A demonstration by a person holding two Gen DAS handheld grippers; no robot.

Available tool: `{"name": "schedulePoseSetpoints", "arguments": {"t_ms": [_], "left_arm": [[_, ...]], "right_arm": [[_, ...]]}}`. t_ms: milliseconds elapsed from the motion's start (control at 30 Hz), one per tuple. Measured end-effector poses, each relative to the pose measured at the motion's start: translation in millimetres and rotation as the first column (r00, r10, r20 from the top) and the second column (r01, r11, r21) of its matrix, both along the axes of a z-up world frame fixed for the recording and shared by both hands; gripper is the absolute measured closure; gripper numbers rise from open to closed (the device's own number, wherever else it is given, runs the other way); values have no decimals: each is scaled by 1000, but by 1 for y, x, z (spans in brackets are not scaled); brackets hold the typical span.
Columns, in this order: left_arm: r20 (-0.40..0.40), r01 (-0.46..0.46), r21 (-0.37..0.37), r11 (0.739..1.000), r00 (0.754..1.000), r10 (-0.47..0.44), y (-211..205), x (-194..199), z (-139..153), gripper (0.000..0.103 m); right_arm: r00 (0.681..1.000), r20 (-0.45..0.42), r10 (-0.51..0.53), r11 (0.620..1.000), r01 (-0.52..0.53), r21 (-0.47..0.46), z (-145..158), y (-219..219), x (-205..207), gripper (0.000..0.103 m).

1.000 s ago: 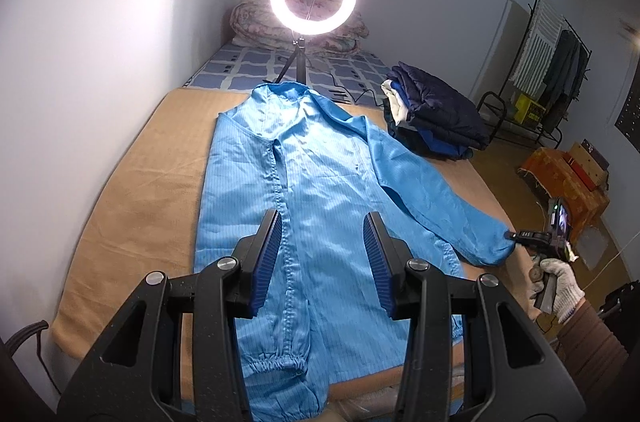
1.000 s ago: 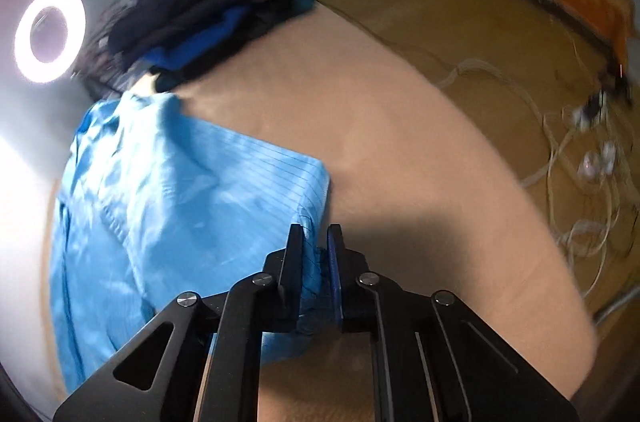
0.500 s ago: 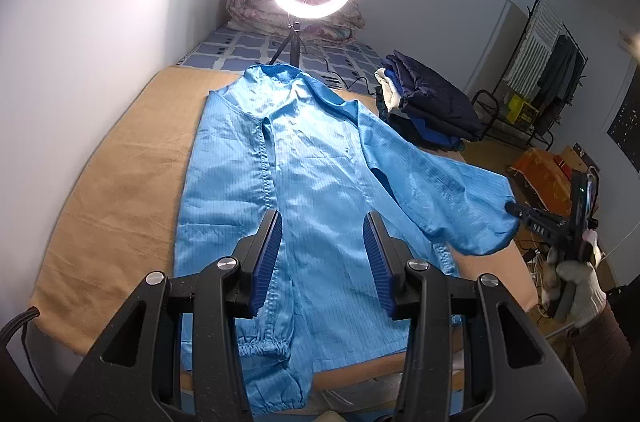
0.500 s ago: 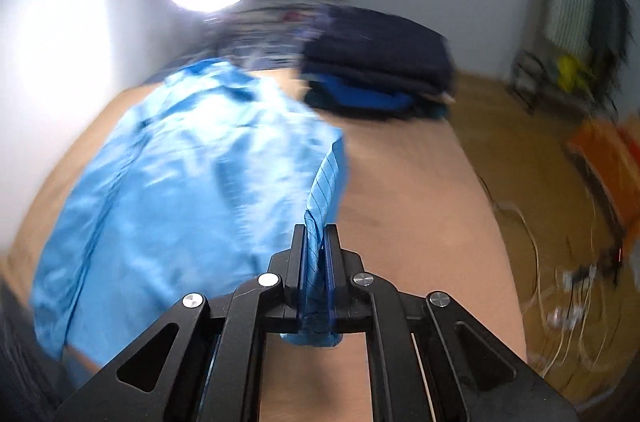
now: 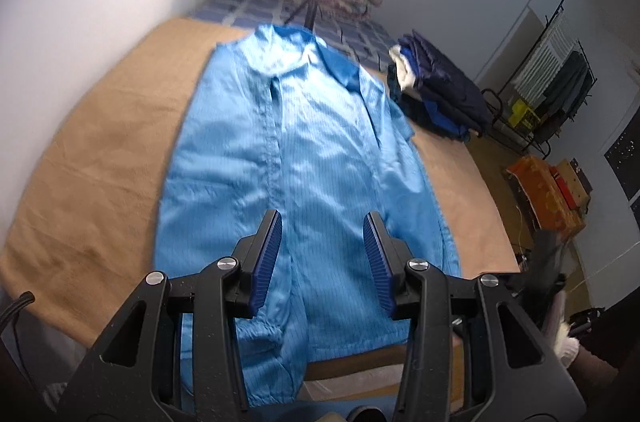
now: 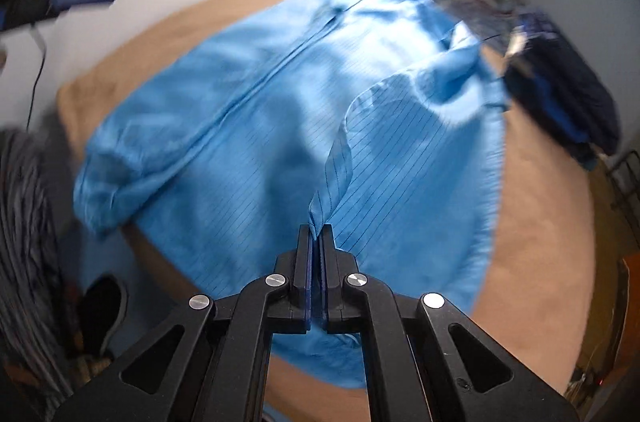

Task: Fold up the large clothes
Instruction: 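Fold the sleeve side over the coat with the right tool while the left tool grips the coat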

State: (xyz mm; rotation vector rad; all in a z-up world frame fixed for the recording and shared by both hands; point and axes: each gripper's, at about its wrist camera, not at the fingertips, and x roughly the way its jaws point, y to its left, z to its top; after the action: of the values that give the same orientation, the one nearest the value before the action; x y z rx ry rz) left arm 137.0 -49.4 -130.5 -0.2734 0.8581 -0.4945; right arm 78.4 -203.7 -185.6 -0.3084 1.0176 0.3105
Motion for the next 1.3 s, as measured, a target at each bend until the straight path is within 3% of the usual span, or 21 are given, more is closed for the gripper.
{"name": "schedulePoseSetpoints", "arguments": {"t_ms": [167,300,400,467,567,700,800,867,933,967,1000,1067,1133,1300], "left_arm": [[-133,68,-58,996,988,-75,-23,8,-34,60],[-226,112,-100,989,965,-133,-49,15,-62,60],[-284,121,-140,983,946,-156,-68,20,-82,60],[-302,128,-129,983,939,-162,-82,24,-92,60],[-321,131,-88,988,935,-152,-96,29,-108,60],[-382,126,-129,984,909,-166,-110,39,-127,60],[-390,123,-126,984,907,-163,-119,45,-133,60],[-394,122,-119,985,905,-160,-123,49,-138,60],[-398,126,-123,984,903,-165,-128,52,-142,76],[-401,131,-118,984,901,-168,-130,53,-143,95],[-401,135,-116,984,900,-171,-133,53,-145,100],[-387,141,-107,984,906,-172,-137,51,-144,101],[-371,152,-96,984,912,-177,-140,46,-143,103],[-333,186,-66,980,922,-197,-143,28,-138,103]], "right_arm": [[998,-61,26,999,-23,42,-19,-1,-8,101],[994,-105,10,982,10,189,-4,-25,-17,92],[994,-102,-30,947,61,316,11,-54,-22,78],[989,-89,-117,925,141,353,16,-78,-21,55],[960,-131,-245,871,278,404,8,-115,-11,54],[917,-222,-332,796,398,455,-15,-144,2,54],[884,-280,-374,753,466,465,-33,-156,13,54],[869,-295,-396,744,492,451,-40,-160,17,54],[861,-304,-408,737,507,446,-45,-164,17,54],[858,-309,-410,731,512,452,-47,-165,19,55],[854,-314,-414,720,518,462,-49,-166,20,56],[853,-309,-421,718,521,461,-49,-168,24,81],[846,-314,-430,715,532,453,-52,-170,27,96],[851,-286,-441,706,526,474,-44,-177,20,101]]}}
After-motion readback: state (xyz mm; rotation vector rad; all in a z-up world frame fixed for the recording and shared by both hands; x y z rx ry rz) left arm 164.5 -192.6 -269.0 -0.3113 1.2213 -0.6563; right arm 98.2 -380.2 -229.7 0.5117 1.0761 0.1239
